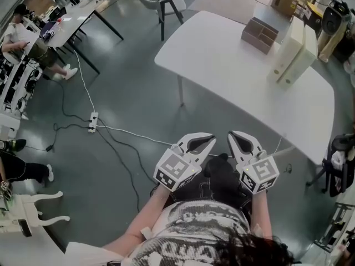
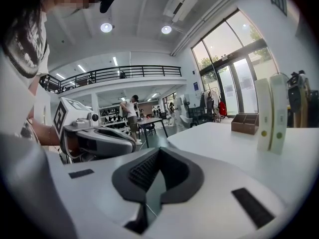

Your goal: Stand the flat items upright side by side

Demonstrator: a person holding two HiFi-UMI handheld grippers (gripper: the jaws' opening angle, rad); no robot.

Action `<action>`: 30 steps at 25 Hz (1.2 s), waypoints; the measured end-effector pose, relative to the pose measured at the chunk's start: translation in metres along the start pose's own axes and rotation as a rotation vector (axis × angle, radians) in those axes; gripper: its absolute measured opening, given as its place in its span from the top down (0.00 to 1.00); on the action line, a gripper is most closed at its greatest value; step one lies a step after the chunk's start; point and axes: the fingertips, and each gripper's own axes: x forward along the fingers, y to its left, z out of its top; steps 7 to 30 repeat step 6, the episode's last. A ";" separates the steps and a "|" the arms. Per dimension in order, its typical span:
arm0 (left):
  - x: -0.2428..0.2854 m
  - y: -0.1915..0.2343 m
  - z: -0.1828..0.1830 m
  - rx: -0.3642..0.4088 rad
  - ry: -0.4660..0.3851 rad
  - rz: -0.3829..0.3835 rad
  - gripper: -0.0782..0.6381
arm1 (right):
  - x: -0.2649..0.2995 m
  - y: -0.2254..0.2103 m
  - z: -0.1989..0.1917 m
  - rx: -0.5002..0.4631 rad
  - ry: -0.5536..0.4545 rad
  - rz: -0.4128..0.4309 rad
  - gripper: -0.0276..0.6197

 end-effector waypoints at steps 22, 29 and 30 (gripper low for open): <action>0.006 -0.011 -0.003 0.016 0.013 -0.016 0.87 | -0.011 -0.002 -0.005 0.003 0.002 -0.003 0.97; 0.006 -0.011 -0.003 0.016 0.013 -0.016 0.87 | -0.011 -0.002 -0.005 0.003 0.002 -0.003 0.97; 0.006 -0.011 -0.003 0.016 0.013 -0.016 0.87 | -0.011 -0.002 -0.005 0.003 0.002 -0.003 0.97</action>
